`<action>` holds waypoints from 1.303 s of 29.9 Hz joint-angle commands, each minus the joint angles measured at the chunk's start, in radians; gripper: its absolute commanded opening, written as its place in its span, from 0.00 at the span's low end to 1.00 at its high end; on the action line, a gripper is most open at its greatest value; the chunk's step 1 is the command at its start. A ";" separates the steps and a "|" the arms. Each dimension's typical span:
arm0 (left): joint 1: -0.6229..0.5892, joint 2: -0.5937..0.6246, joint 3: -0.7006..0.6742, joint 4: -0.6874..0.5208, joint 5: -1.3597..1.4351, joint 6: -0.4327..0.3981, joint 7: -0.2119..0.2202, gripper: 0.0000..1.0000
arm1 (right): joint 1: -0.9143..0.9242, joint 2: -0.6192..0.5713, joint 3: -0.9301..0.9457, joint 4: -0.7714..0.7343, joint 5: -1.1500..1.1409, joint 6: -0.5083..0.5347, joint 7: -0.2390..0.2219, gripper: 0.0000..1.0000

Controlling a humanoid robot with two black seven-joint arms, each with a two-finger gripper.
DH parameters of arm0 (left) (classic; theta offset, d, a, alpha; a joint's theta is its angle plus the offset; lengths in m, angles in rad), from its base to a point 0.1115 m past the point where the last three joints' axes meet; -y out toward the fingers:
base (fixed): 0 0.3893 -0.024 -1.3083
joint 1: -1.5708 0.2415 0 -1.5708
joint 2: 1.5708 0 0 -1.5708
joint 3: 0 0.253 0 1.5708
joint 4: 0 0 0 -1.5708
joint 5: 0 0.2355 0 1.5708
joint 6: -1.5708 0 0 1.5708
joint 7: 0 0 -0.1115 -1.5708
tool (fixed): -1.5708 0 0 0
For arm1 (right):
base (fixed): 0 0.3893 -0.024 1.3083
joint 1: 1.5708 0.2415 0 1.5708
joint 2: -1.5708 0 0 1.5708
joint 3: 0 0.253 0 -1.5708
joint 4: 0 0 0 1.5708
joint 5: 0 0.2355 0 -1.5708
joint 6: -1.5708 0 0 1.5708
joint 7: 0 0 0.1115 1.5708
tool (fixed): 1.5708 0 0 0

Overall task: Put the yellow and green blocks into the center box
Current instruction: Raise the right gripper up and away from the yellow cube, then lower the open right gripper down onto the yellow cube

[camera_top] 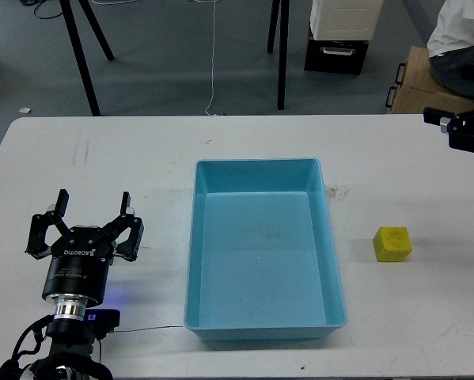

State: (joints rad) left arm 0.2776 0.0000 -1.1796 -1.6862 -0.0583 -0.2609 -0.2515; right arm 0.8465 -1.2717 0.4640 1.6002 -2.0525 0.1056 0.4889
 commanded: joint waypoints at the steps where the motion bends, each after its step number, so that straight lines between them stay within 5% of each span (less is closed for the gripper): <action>1: -0.002 0.000 0.000 0.010 -0.001 -0.001 0.000 1.00 | 0.002 0.024 -0.007 0.017 0.018 0.046 0.000 0.97; 13: -0.015 0.000 0.003 0.013 -0.001 -0.001 0.000 1.00 | 0.065 0.089 -0.016 -0.019 -0.129 0.063 0.000 0.90; 39: -0.032 0.000 0.020 0.016 -0.005 0.000 -0.021 1.00 | 0.068 0.195 -0.303 -0.094 -0.129 0.063 0.000 0.93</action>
State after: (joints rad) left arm 0.2460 0.0000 -1.1598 -1.6704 -0.0629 -0.2618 -0.2604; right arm 0.9131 -1.1072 0.1867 1.5339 -2.1818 0.1688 0.4885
